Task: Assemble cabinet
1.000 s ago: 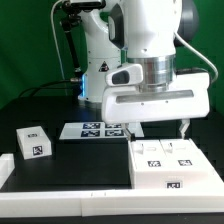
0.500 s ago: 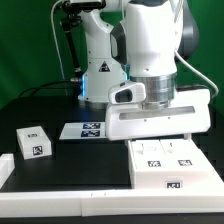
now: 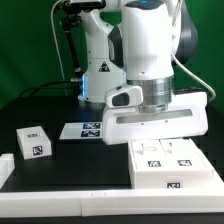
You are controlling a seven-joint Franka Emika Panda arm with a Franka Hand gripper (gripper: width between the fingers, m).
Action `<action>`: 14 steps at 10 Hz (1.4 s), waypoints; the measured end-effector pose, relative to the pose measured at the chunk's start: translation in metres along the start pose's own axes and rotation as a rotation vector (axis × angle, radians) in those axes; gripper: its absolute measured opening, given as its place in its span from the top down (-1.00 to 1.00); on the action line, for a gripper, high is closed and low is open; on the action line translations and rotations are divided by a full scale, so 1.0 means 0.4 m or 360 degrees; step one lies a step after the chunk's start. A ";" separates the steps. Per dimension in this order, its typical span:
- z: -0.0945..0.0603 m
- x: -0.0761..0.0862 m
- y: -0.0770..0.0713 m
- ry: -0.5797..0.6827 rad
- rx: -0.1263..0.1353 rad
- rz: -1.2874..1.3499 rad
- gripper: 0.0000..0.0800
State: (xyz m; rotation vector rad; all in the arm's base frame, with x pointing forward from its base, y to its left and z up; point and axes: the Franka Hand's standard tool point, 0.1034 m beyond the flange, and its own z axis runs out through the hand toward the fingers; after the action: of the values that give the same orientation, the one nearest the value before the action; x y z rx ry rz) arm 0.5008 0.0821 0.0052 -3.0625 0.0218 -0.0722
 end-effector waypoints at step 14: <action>-0.239 0.030 0.019 0.0032 -0.0057 -0.0247 0.99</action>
Offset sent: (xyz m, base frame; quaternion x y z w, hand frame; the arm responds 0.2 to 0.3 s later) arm 0.0020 -0.0020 -0.0094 -0.0161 0.0155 -0.0043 0.9997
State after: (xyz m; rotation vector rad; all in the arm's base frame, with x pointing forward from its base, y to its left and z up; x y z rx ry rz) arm 0.5081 0.0671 0.1004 -3.0935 -0.2161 -0.1131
